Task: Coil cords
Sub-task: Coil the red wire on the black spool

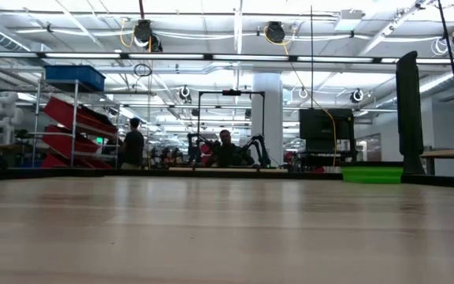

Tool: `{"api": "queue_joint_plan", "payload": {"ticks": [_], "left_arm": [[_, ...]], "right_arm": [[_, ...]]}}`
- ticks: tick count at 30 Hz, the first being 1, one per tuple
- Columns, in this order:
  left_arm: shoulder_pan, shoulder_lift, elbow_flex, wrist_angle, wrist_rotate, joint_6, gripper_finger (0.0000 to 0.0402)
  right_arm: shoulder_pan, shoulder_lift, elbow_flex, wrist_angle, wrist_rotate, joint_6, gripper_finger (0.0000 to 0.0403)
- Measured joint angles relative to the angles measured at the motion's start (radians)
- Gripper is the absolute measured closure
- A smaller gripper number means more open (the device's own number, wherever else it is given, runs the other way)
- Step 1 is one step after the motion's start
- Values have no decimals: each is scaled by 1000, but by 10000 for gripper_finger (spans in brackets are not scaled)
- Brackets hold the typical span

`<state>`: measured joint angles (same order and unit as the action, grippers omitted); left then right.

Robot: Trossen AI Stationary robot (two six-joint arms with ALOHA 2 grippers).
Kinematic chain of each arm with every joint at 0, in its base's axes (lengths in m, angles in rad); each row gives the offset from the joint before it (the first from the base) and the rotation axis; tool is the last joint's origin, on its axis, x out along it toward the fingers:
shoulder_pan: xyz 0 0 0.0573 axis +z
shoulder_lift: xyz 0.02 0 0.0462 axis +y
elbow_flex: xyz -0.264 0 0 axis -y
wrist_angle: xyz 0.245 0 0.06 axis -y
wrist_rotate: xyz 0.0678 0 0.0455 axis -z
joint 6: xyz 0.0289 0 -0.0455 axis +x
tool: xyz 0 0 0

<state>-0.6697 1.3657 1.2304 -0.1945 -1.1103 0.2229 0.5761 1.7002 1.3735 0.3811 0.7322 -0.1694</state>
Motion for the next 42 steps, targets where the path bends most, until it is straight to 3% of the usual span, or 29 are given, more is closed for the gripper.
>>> {"api": "queue_joint_plan", "payload": {"ticks": [11,28,35,42], "left_arm": [[9,30,0,95,0,2,393],[-6,30,0,142,3,-3,393],[-31,30,0,176,3,28,393],[-50,25,0,180,3,55,393]], "right_arm": [[-46,77,0,125,-5,-76,403],[-93,122,0,94,7,-84,403],[-102,129,0,33,81,-86,403],[-103,129,0,5,90,-104,403]]}}
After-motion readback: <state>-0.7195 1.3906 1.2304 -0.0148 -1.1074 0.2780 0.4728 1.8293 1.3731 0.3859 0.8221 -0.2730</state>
